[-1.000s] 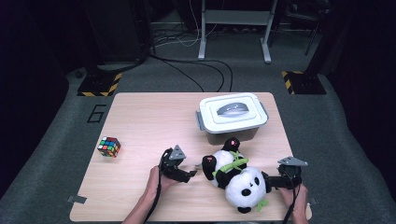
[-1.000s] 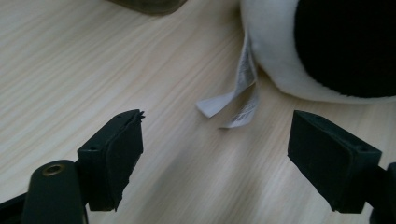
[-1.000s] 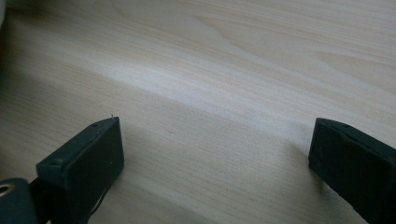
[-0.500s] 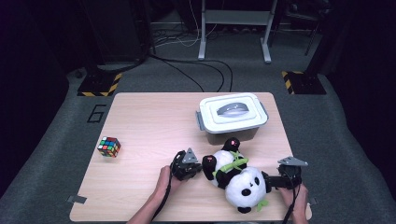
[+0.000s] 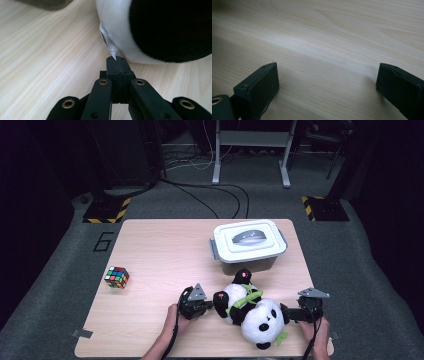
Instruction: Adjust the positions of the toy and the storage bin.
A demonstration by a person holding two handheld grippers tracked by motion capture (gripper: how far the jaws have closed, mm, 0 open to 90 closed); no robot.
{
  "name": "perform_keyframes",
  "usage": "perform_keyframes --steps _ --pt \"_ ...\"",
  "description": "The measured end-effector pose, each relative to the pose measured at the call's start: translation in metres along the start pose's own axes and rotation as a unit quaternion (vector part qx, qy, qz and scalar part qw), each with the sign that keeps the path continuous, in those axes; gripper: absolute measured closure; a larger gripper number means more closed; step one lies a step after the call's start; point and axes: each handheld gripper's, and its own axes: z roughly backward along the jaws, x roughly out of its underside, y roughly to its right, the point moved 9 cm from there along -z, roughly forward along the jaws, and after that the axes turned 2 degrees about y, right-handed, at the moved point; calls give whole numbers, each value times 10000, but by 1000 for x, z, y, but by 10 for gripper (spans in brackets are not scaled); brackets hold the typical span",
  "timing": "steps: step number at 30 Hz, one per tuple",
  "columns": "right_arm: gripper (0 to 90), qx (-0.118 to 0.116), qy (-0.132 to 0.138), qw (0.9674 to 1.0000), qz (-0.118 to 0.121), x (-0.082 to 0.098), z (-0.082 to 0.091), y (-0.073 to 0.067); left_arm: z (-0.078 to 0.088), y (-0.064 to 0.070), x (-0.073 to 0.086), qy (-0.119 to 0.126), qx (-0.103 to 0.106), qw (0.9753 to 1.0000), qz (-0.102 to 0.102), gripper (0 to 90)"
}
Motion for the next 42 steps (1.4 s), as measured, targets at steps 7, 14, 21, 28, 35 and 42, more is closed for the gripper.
perform_keyframes --steps 7,14,21,28,35,42 --pt "38 6 1 10000 -1 0 0 0 21 -10 10 214 -126 9992 309 900" --pt "38 13 1 10000 -12 0 0 0 34 -25 21 263 -364 9969 644 900" --pt "38 13 -1 10000 -6 0 0 0 49 -41 29 372 -475 9939 928 900" --pt "38 14 0 10000 -6 0 0 0 81 -71 43 399 -678 9912 1066 900" --pt "38 15 0 10000 -14 0 0 0 109 -95 63 462 -916 9830 1522 900" --pt "38 15 -1 10000 -14 0 0 0 126 -95 57 554 -1031 9739 1947 514"
